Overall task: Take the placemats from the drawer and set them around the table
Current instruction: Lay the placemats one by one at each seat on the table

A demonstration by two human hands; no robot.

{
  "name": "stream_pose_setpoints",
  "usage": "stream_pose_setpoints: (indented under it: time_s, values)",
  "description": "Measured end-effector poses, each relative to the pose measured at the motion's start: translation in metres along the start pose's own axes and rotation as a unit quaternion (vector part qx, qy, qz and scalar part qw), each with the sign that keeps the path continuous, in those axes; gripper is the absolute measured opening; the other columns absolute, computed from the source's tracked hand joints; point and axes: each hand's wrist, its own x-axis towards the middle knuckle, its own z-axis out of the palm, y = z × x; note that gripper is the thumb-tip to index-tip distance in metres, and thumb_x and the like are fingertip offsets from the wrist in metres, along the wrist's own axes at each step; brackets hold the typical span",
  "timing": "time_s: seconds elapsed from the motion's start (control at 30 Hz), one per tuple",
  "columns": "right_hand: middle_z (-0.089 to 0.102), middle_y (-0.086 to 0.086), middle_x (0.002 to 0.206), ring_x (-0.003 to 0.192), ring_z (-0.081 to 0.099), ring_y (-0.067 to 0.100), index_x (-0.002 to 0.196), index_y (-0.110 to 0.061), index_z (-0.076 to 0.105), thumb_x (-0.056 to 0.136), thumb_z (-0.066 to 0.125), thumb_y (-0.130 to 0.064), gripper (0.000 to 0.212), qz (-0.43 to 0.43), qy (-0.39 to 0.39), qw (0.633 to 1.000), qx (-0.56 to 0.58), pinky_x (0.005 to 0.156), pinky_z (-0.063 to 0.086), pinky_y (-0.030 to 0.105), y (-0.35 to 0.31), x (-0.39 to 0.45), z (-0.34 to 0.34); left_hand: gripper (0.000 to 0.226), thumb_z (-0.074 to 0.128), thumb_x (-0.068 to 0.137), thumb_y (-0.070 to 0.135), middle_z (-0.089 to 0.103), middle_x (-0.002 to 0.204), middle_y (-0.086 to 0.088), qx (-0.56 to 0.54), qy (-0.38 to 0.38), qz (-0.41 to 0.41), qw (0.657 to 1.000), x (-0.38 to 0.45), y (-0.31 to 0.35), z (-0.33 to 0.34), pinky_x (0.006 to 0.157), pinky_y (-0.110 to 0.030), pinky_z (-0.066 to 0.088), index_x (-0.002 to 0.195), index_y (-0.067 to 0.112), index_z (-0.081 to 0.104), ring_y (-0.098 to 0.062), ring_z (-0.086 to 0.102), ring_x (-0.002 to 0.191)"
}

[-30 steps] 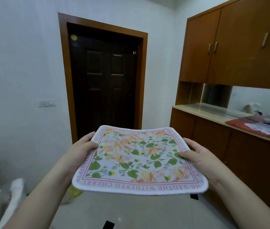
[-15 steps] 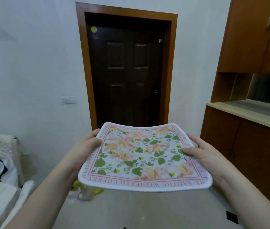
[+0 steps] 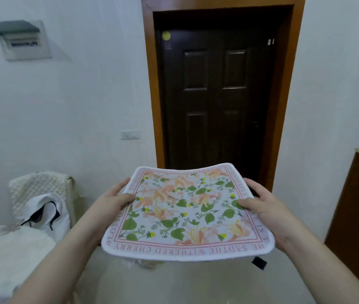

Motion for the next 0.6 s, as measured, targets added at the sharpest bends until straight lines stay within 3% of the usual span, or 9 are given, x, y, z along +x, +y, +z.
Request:
stream_pose_setpoints:
  time_s: [0.27,0.6]
  values:
    - [0.074,0.013,0.103,0.084,0.073,0.036,0.146,-0.032,0.035,0.093,0.059,-0.003,0.065,-0.005,-0.061,0.998,-0.009,0.064,0.061,0.047,0.006,0.108,0.070,0.050,0.054,0.096,0.005,0.076,0.090,-0.019,0.001,0.068,0.015,0.998,0.067,-0.006,-0.066,0.052,-0.037,0.060,0.138,0.030,0.049,-0.033,0.072,0.066]
    - [0.076,0.010,0.097,0.084,0.073,0.037,0.148,-0.033,0.033,0.093,0.059,-0.001,0.068,-0.001,-0.118,0.993,-0.010,0.063,0.061,0.046,0.004,0.248,0.174,0.049,0.055,0.096,0.007,0.076,0.093,-0.015,-0.018,0.126,0.020,0.992,0.170,0.001,-0.163,0.069,-0.046,0.061,0.138,0.031,0.050,-0.039,0.073,0.080]
